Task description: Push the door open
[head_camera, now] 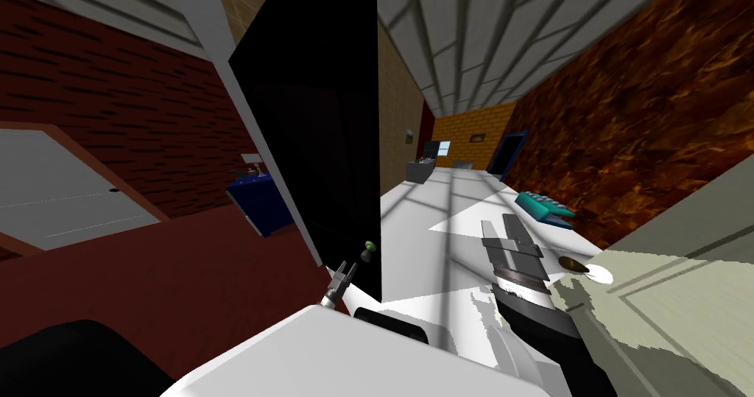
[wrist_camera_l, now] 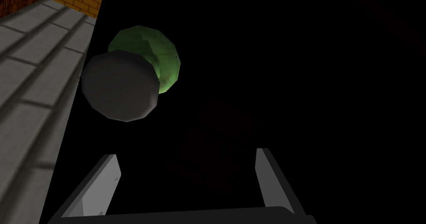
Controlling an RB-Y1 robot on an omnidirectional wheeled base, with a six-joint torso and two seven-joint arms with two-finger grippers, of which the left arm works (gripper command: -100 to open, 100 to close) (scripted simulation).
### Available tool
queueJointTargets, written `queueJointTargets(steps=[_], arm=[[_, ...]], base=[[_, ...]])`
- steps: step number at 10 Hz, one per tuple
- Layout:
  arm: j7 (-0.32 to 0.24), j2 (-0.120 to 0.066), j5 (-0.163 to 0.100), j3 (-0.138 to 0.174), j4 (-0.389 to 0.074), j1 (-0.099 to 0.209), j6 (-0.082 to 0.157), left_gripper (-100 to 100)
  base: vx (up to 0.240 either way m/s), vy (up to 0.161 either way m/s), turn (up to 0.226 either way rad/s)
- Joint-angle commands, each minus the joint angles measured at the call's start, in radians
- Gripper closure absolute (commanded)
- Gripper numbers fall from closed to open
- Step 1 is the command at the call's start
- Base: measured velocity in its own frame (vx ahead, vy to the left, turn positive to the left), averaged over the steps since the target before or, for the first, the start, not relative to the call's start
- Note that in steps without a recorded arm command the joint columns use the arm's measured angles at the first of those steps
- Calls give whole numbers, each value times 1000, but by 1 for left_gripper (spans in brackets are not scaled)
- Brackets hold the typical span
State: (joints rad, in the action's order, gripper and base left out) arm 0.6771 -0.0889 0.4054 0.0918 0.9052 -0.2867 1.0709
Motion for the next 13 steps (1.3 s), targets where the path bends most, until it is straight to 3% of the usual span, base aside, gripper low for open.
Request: queueJointTargets(steps=[1, 2, 3, 4, 5, 6, 8, 9, 11, 12, 13], arm=[[50, 9, 44, -5, 33, -50, 31, -100], [65, 9, 44, -5, 33, -58, 31, -100], [102, 15, 72, -8, 51, -97, 52, -100], [106, 15, 72, -8, 51, -97, 52, -100], [146, 21, 101, -11, 69, -135, 74, -100], [146, 21, 101, -11, 69, -135, 74, -100], [215, 34, 158, -17, 105, -205, 116, -100], [226, 34, 158, -17, 105, -210, 116, -100], [294, 48, 211, -22, 138, -275, 155, -100], [302, 48, 211, -22, 138, -282, 155, -100], [337, 55, 236, -25, 154, -315, 174, -100]], base=[[84, 26, 216], [67, 13, 64], [54, 1, 99], [41, 2, 73], [51, 14, 141], [43, 8, 81], [68, 12, 155], [64, 4, 78], [65, 12, 173], [51, -1, 42], [51, 1, 101]])
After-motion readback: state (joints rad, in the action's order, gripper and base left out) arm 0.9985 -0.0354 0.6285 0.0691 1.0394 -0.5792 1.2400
